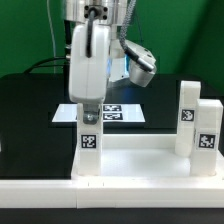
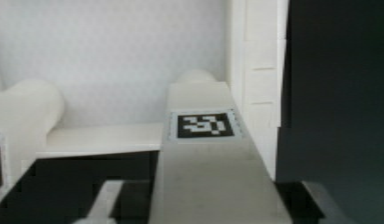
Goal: Assemble desk
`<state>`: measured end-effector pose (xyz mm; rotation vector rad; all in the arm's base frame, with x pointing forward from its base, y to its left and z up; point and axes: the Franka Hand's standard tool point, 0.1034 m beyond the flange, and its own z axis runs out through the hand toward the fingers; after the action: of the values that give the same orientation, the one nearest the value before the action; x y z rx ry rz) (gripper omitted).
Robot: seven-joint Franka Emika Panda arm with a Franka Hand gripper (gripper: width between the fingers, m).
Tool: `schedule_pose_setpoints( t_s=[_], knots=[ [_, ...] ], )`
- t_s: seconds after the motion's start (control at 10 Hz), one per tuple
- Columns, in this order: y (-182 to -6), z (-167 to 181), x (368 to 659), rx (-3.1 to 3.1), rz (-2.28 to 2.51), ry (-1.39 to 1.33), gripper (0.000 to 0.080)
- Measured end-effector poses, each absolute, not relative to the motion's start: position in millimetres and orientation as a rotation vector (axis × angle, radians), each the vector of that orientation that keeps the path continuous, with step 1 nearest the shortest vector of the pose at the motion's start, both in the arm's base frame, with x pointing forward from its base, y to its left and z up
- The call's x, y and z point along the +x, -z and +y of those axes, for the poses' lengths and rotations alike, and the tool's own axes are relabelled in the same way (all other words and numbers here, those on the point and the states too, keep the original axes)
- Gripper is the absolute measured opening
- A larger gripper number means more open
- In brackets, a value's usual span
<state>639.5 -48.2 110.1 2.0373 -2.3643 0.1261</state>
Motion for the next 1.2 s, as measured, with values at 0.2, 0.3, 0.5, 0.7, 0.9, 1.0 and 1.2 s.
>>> schedule_pose_setpoints(
  t_s=[0.2, 0.3, 0.5, 0.7, 0.9, 1.0, 1.2],
  knots=[
    [-109.4, -49.2, 638.4, 1.793, -2.575, -0.141, 0.0295],
    [-109.9, -48.6, 638.2, 1.768, -2.586, -0.152, 0.0295],
    [-109.8, -48.4, 637.1, 1.726, -2.607, -0.163, 0.0308],
    [-109.8, -48.8, 636.2, 1.701, -2.62, -0.168, 0.0311],
    [-109.5, -48.3, 636.4, 1.706, -2.618, -0.168, 0.0443],
    [-110.5, -46.9, 636.6, 1.722, -2.609, -0.167, 0.0571],
    [-126.5, -37.4, 636.1, 1.856, -2.555, -0.149, 0.0633]
  ],
)
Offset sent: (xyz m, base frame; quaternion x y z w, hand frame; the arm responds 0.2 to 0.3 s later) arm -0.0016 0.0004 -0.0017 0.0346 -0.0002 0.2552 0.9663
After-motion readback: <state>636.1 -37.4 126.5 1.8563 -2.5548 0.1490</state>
